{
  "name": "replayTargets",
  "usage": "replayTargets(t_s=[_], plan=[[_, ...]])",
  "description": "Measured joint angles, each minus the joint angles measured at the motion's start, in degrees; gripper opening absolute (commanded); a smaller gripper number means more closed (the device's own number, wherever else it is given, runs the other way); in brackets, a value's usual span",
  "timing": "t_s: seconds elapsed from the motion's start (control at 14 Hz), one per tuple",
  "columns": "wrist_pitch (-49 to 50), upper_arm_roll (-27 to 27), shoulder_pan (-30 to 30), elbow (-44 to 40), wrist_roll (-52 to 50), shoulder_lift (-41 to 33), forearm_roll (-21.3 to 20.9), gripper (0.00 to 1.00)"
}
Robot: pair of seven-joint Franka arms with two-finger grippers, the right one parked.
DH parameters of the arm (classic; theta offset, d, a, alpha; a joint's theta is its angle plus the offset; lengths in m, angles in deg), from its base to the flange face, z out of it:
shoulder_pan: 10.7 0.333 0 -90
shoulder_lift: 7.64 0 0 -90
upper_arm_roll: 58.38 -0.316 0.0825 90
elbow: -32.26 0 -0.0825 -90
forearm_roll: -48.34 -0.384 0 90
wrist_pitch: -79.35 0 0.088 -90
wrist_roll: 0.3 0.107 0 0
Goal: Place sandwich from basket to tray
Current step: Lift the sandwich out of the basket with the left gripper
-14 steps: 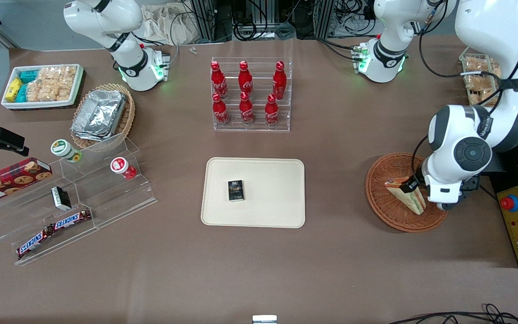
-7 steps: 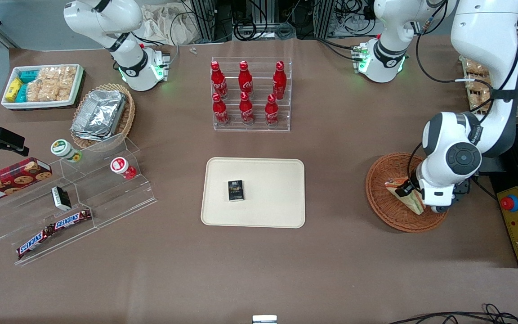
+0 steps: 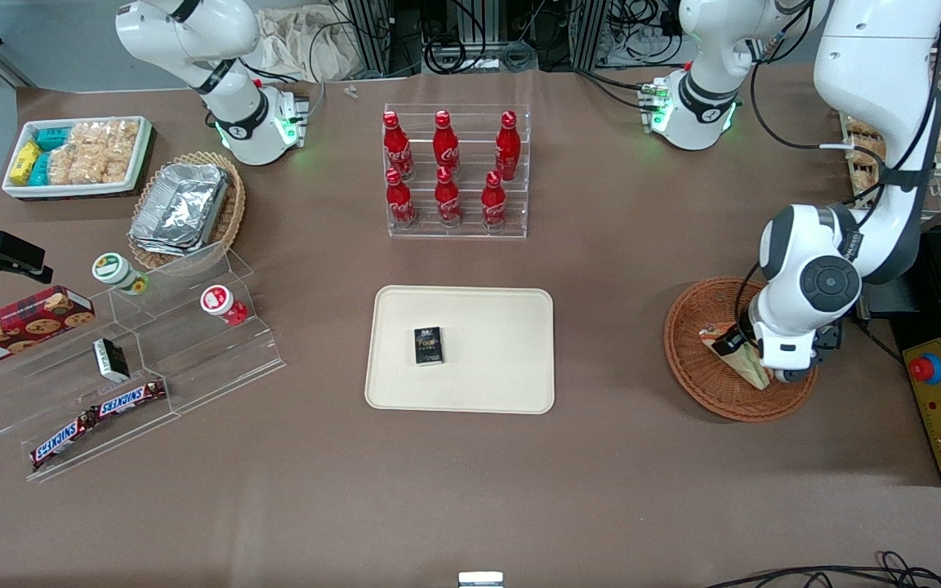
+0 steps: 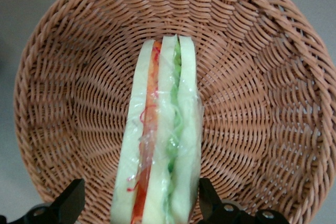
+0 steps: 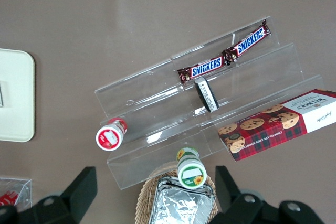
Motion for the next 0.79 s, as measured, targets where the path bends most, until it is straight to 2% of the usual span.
replayTargets(t_s=[0.14, 0.21, 0.57, 0.79], plan=[[-0.79, 0.00, 0.01, -0.02, 0.13, 0.62, -0.03, 0.20], [-0.98, 0.00, -0.01, -0.07, 0.68, 0.81, -0.21, 0.01], [-0.65, 0.04, -0.04, -1.06, 2.78, 0.92, -0.65, 0.00], [8.75, 0.28, -0.14, -6.21, 4.84, 0.57, -0.69, 0.00]])
